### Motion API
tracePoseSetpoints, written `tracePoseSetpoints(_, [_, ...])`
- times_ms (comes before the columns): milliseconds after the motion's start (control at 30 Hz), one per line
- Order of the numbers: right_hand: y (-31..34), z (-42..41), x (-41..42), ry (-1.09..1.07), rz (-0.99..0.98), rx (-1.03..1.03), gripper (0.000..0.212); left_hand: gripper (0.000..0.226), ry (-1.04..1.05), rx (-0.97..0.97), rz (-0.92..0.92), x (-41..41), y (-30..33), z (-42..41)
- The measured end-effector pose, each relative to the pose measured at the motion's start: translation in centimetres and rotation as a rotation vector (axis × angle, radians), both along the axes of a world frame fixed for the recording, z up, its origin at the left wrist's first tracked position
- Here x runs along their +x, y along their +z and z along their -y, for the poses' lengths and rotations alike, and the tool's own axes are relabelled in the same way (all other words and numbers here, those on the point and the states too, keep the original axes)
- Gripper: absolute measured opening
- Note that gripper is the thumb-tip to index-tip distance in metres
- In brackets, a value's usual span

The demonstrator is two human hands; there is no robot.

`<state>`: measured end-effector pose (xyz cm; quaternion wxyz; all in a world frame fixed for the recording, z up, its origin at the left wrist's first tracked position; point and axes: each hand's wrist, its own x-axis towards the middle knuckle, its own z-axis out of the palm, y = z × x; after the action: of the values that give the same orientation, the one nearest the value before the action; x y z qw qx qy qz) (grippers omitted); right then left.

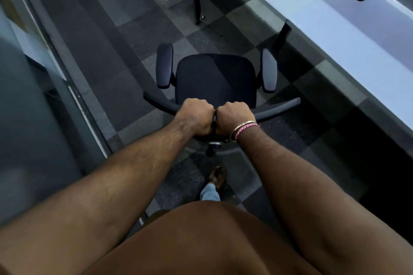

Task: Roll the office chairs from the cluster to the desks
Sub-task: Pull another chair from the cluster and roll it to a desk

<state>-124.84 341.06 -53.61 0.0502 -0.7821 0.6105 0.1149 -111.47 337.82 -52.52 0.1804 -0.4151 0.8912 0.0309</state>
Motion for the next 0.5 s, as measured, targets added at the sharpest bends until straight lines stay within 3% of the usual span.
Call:
tracePoseSetpoints(233, [-0.1, -6.6, 4.5, 0.076, -0.02, -0.002, 0.032, 0.038, 0.015, 0.012, 0.01, 5.0, 0.0, -7.3])
tracePoseSetpoints(500, [-0.1, -10.0, 5.1, 0.15, 0.035, 0.008, 0.035, 0.029, 0.041, 0.028, 0.03, 7.0, 0.5, -11.4])
